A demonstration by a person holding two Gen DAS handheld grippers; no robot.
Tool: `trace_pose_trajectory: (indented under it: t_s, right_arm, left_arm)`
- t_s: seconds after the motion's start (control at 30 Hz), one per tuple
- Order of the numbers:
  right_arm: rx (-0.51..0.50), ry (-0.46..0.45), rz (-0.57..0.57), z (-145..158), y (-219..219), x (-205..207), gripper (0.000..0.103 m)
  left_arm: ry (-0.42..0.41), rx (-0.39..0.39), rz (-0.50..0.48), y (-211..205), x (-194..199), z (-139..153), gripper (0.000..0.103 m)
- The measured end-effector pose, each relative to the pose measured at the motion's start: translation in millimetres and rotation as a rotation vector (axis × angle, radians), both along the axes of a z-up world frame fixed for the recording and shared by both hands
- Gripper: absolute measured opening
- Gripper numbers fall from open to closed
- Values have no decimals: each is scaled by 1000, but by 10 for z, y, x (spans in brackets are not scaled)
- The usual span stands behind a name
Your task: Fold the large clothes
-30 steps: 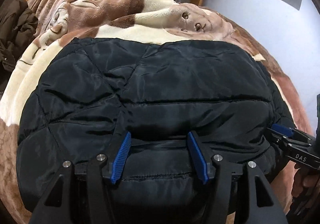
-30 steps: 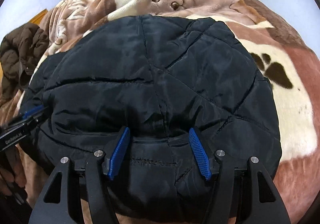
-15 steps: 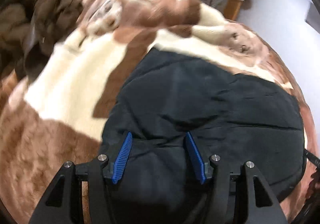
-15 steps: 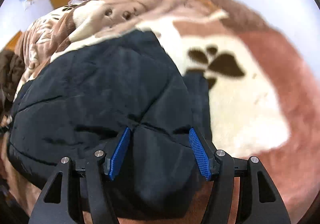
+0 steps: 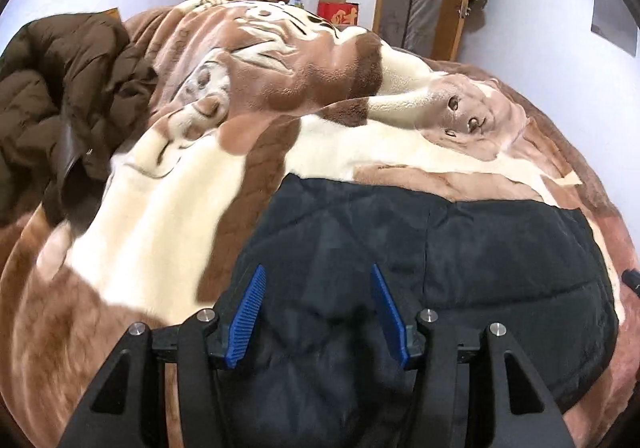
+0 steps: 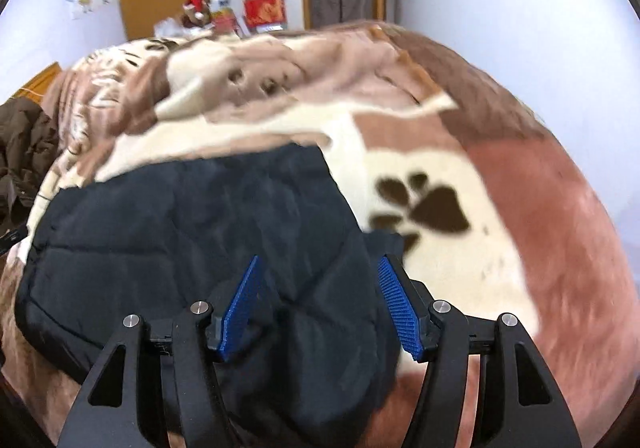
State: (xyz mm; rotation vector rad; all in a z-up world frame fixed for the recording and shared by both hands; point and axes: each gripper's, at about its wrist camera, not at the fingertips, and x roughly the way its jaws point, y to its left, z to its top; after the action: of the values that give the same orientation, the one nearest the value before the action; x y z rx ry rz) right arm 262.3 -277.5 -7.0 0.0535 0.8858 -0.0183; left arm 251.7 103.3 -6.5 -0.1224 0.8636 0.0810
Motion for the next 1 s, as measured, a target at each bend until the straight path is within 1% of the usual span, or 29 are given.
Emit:
trace_pose_trajectory:
  t_s: [0.03, 0.07, 0.1, 0.13, 0.17, 0.23, 0.47, 0.7, 0.87, 1.0]
  right_arm:
    - [2, 14, 10, -65, 26, 87, 62]
    - [1, 39, 21, -165, 44, 176, 59]
    - [-6, 69, 23, -257, 51, 231, 49]
    - [-6, 117, 21, -420, 39, 321, 47]
    - [11, 124, 18, -514, 4, 337, 47]
    - [11, 122, 5, -610, -57, 374, 47]
    - [-32, 140, 20, -711, 0, 434, 47]
    - [-32, 140, 26, -773, 9, 465, 47]
    - [-43, 132, 27, -803, 29, 485, 47]
    - [-36, 118, 26, -830, 14, 488, 47]
  left_arm:
    - [22, 2, -1, -2, 113, -72, 56]
    - [50, 5, -1, -6, 211, -162, 56]
    - [82, 14, -3, -18, 302, -265, 57]
    - [102, 25, -6, -54, 341, -343, 57]
    - [112, 30, -10, -77, 383, -411, 57]
    - [110, 35, -13, -121, 414, -450, 57]
    - [106, 29, -16, -132, 453, -555, 59]
    - [94, 32, -21, -154, 482, -617, 59]
    - [84, 53, -25, -197, 516, -652, 59]
    - [69, 42, -21, -191, 524, -689, 59]
